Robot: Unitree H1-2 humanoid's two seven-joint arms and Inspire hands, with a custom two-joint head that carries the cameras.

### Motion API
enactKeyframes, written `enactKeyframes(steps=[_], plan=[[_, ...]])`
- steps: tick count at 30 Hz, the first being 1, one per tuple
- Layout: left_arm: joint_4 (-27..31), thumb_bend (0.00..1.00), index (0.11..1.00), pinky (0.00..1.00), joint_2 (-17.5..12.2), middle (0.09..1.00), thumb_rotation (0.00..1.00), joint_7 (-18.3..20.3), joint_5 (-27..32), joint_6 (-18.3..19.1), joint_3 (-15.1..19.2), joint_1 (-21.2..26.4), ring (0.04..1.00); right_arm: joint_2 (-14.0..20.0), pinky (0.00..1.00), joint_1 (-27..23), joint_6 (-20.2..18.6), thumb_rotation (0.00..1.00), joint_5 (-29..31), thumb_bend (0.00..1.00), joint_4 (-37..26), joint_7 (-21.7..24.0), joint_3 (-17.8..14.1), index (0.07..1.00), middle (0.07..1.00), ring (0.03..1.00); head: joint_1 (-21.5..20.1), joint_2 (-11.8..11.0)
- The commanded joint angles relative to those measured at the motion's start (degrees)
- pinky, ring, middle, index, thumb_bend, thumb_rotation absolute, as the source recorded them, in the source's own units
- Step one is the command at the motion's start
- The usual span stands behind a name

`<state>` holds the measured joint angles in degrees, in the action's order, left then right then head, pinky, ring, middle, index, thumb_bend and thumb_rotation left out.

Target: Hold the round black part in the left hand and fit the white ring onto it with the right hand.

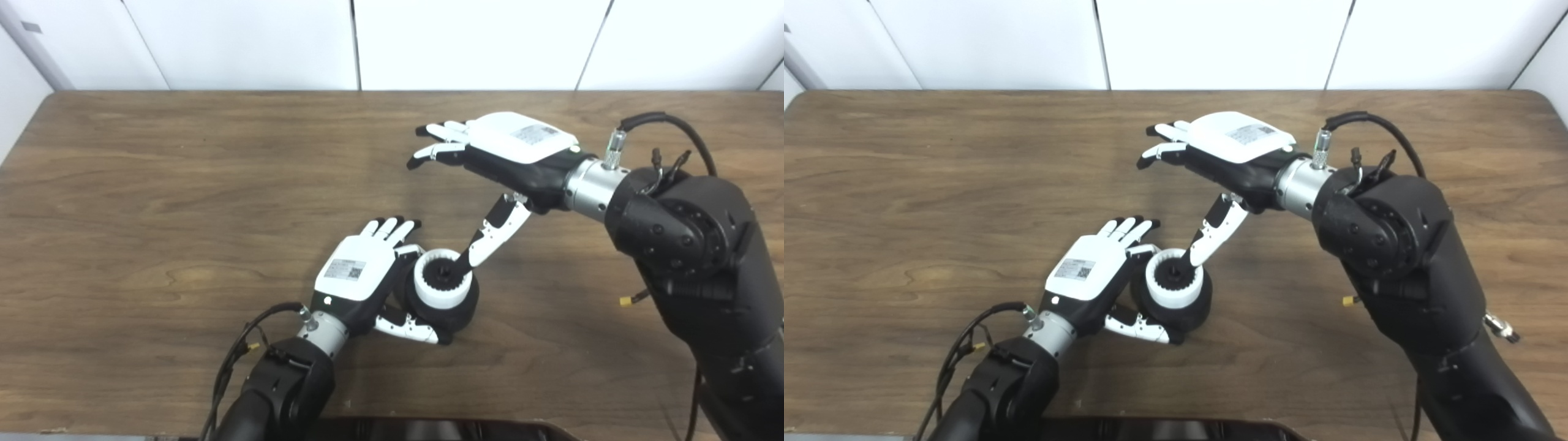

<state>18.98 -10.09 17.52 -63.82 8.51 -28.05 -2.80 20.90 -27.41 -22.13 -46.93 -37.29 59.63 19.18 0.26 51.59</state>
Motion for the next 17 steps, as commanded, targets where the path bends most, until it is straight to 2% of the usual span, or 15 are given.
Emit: enactKeyframes(steps=[1,6,13,17], plan=[[-1.2,1.0,0.994,1.0,-1.8,0.988,0.59,5.3,-2.3,1.8,0.2,0.3,0.998,-0.2,1.0,-2.0,0.2,0.39,-0.8,1.0,-0.5,-2.1,-1.0,0.866,1.0,1.0,0.2,0.0],[-0.7,1.0,1.0,1.0,-3.0,1.0,0.59,7.9,-1.9,1.8,1.1,1.3,1.0,-0.4,1.0,-1.6,0.2,0.4,-0.8,1.0,-0.2,-2.6,-1.2,0.864,1.0,1.0,0.6,-0.3],[1.8,1.0,1.0,1.0,-4.9,1.0,0.6,14.4,-2.4,2.4,2.4,2.2,1.0,-0.5,1.0,-1.3,0.2,0.41,-0.9,1.0,0.3,-3.6,-1.4,0.857,1.0,1.0,1.1,-0.6],[1.6,1.0,1.0,1.0,-5.2,1.0,0.58,14.1,-3.3,1.9,3.0,1.7,1.0,-0.7,1.0,-1.4,0.3,0.41,-0.9,1.0,0.7,-4.0,-1.5,0.855,1.0,1.0,1.0,-0.8]])
